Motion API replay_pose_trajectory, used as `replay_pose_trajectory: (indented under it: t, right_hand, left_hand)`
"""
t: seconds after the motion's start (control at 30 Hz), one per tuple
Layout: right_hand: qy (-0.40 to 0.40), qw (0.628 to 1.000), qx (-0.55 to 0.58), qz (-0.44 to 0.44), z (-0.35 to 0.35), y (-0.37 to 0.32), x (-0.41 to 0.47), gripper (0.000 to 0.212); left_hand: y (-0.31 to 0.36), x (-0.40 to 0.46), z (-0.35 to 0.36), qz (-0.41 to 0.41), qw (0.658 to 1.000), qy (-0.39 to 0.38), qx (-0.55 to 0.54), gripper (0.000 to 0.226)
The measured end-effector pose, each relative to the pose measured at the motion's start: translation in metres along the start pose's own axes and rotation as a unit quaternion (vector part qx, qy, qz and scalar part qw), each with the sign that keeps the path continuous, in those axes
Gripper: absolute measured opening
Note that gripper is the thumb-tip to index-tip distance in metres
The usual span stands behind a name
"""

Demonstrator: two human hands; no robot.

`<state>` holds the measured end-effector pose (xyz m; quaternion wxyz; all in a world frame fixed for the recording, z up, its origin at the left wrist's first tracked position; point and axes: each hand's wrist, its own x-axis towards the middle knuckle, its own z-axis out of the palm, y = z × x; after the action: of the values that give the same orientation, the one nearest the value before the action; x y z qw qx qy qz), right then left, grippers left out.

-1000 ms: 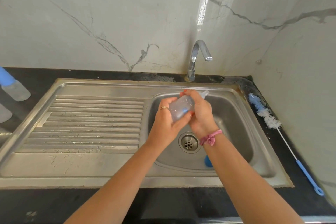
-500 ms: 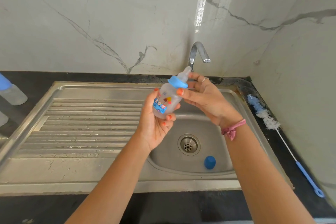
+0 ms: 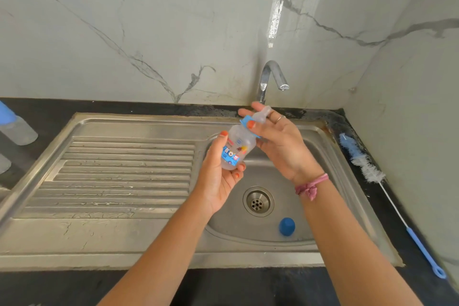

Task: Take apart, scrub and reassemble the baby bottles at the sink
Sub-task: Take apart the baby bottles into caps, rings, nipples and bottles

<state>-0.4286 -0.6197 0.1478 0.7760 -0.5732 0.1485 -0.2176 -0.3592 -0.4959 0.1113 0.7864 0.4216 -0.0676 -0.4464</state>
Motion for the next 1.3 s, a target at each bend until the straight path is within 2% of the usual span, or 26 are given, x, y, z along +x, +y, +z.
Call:
replay_pose_trajectory:
  t: [0.07,0.1,0.27,0.33,0.47,0.53,0.67,0.73,0.83,1.0,1.17,1.3]
  right_hand:
    - [-0.068,0.996,0.05,0.02,-0.01,-0.004,0.001,0.062]
    - [-0.076,0.995,0.054,0.026,-0.014,-0.005,0.001,0.067]
    - [0.009,0.993,-0.099,0.056,-0.01,0.003,0.007,0.082]
    - [0.013,0.995,-0.081,0.049,-0.014,0.005,0.008,0.076]
    - [-0.046,0.998,0.014,0.048,-0.028,0.003,0.009,0.068]
    - [-0.025,0.998,-0.007,0.064,-0.026,0.004,0.01,0.065]
    - [0.027,0.987,-0.132,0.087,-0.019,0.003,0.014,0.061]
    - [0.0,0.994,-0.068,0.084,-0.028,0.001,0.017,0.059]
    - [-0.023,0.997,0.024,0.073,-0.033,-0.002,0.017,0.068]
    - [0.036,0.995,0.043,0.077,-0.02,0.008,0.019,0.075]
    - [0.119,0.983,0.118,0.075,-0.031,0.01,0.024,0.06]
    - [0.181,0.972,0.125,0.089,-0.048,0.016,0.025,0.054]
  left_hand:
    - [-0.001,-0.001,-0.002,-0.015,1.0,-0.011,-0.006,0.052]
    - [-0.002,0.0,-0.003,-0.017,1.0,-0.011,-0.002,0.052]
    - [-0.004,0.004,-0.002,-0.003,1.0,0.008,0.019,0.056]
    - [-0.003,0.005,-0.003,0.0,1.0,0.013,0.021,0.055]
    - [-0.003,0.009,-0.005,0.006,0.999,0.029,0.02,0.056]
    - [-0.004,0.012,-0.004,0.008,0.999,0.028,0.028,0.059]
    - [-0.007,0.015,-0.003,0.016,0.999,0.022,0.045,0.055]
    - [-0.007,0.017,-0.006,0.017,0.999,0.026,0.044,0.051]
    - [-0.008,0.02,-0.008,0.017,0.999,0.026,0.043,0.044]
    - [-0.011,0.024,-0.008,0.023,0.998,0.025,0.044,0.044]
    - [-0.01,0.029,-0.016,0.037,0.997,0.037,0.049,0.045]
    - [-0.014,0.037,-0.028,0.064,0.979,0.071,0.18,0.045]
